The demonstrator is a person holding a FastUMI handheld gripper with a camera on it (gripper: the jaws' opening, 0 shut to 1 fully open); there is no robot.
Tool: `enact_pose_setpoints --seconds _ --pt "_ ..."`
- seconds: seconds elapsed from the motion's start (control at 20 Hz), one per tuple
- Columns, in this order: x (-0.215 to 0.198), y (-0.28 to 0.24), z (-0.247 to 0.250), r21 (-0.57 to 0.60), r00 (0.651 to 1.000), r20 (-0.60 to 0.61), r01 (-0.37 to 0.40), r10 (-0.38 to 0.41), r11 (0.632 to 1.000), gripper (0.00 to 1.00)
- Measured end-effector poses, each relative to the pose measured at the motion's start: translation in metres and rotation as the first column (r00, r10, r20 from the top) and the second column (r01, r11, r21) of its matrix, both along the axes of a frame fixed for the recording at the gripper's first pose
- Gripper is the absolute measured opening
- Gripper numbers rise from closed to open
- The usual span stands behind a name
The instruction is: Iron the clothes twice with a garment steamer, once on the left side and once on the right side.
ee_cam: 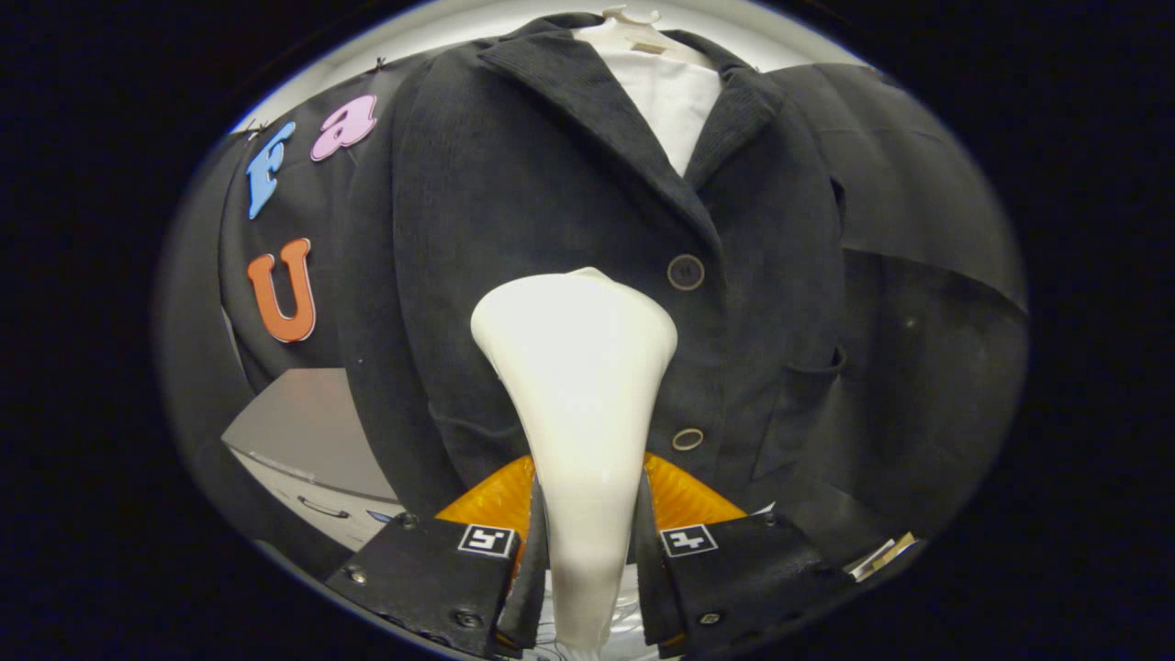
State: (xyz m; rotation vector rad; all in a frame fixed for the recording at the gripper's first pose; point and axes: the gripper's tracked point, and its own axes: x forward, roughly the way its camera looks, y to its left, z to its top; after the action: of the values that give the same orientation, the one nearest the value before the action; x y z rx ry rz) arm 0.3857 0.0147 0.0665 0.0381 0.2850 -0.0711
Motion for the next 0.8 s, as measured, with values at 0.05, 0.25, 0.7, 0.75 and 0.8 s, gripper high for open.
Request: enact_pose_setpoints --seconds 0.05,0.25,0.7,0.75,0.8 --pt "0.0 -0.001 -0.006 0.003 1.0 -0.01 -0.002 0.002 1.0 0.44" --pt "-0.003 -0.001 -0.024 0.026 0.999 -0.039 -0.016 0.017 1.0 0.44" --pt "0.0 0.001 -0.054 0.054 0.996 -0.079 -0.03 0.034 0.998 0.44" --pt "0.002 0.001 -0.06 0.054 0.996 -0.081 -0.029 0.034 0.998 0.44" --pt "0.002 0.0 -0.065 0.055 0.996 -0.084 -0.031 0.036 0.998 0.44"
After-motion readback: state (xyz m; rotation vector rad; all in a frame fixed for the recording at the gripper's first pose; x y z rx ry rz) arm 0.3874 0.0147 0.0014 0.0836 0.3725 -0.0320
